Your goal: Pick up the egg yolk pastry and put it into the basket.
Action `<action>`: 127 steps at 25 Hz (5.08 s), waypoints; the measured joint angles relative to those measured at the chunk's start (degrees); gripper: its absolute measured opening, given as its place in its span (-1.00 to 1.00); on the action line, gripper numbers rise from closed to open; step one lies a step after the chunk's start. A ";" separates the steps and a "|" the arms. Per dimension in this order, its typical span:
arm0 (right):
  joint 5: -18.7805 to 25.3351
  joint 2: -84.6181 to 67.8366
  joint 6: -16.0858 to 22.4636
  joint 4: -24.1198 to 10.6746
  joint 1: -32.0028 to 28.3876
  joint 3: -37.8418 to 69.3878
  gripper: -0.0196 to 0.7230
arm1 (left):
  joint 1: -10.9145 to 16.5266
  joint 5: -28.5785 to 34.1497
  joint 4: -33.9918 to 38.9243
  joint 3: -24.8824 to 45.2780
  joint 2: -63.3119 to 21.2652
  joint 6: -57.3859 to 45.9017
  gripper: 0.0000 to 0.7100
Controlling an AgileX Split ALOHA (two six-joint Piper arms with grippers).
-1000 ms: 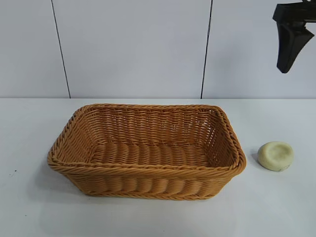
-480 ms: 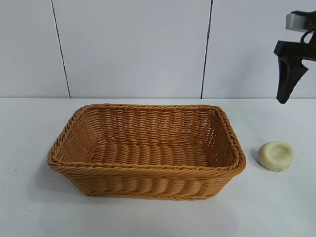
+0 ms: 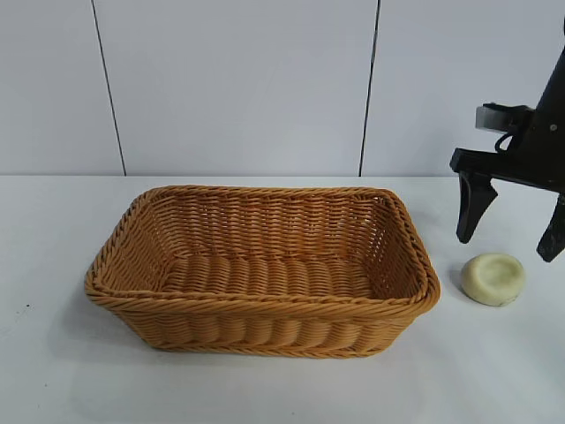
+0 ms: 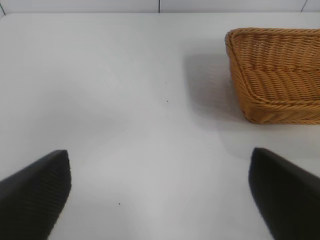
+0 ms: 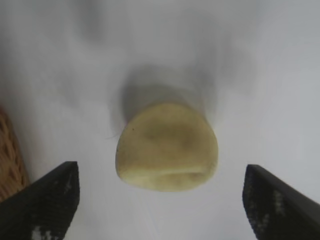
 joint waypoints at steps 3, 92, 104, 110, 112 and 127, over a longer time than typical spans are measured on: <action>-1.07 1.38 0.00 0.04 0.00 0.00 0.76 | 0.00 0.00 0.00 0.00 0.00 0.00 0.95; 4.59 6.76 1.95 -1.66 34.45 -19.15 0.80 | 0.00 0.00 0.00 0.00 -0.19 0.41 0.95; 13.60 5.30 2.38 -9.77 34.45 -32.35 0.91 | 0.00 0.00 0.00 0.00 -0.19 0.41 0.95; 13.64 5.29 3.99 -13.93 32.33 -35.69 0.92 | 0.00 -0.05 0.00 0.00 -0.19 0.41 0.95; 13.74 5.29 4.10 -14.44 30.37 -35.69 0.92 | 0.00 -0.05 0.00 0.00 -0.19 0.41 0.95; 13.72 5.29 4.27 -15.89 7.70 -35.69 0.92 | 0.00 -0.05 0.00 0.00 -0.19 0.41 0.95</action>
